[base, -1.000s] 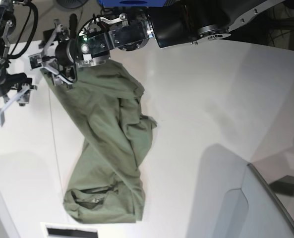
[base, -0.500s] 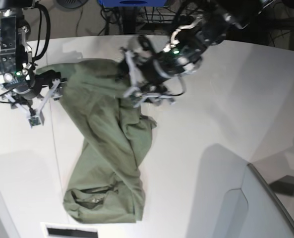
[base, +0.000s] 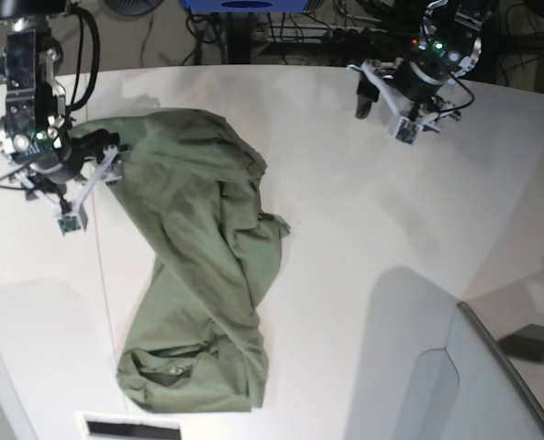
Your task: Layout the t-shirt on the table in an organized manner, then fold the t-shirt properly
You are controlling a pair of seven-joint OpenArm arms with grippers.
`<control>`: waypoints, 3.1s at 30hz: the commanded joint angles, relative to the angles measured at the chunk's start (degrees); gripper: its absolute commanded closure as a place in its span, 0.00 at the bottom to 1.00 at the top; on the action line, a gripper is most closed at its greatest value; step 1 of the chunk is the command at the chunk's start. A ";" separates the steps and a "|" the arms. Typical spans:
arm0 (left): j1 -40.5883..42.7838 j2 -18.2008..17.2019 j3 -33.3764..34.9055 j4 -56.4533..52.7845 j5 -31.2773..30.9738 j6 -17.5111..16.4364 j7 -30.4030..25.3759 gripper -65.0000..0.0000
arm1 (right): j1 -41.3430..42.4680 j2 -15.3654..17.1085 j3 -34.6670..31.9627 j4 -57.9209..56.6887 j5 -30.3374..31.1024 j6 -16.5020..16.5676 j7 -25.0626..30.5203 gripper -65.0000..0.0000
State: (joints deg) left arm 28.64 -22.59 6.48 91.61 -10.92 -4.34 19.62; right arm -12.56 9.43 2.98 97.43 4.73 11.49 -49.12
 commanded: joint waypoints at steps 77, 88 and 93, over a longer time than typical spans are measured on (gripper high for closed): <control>-15.85 9.97 14.05 -7.97 -31.68 -8.01 -1.99 0.39 | -6.39 -1.91 11.13 18.13 -0.03 0.34 -1.38 0.99; -17.52 12.35 14.05 -17.46 -31.68 -17.24 -2.43 0.39 | -6.56 -1.91 11.04 18.13 0.06 0.43 -1.38 0.99; -18.40 12.44 14.05 -18.51 -31.85 -20.58 -5.07 0.39 | -6.56 -1.91 10.95 17.43 0.06 0.43 -1.38 0.99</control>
State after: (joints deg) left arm 11.20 -10.17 20.67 72.25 -42.09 -24.01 15.97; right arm -19.25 6.96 13.87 114.17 4.93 12.03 -51.62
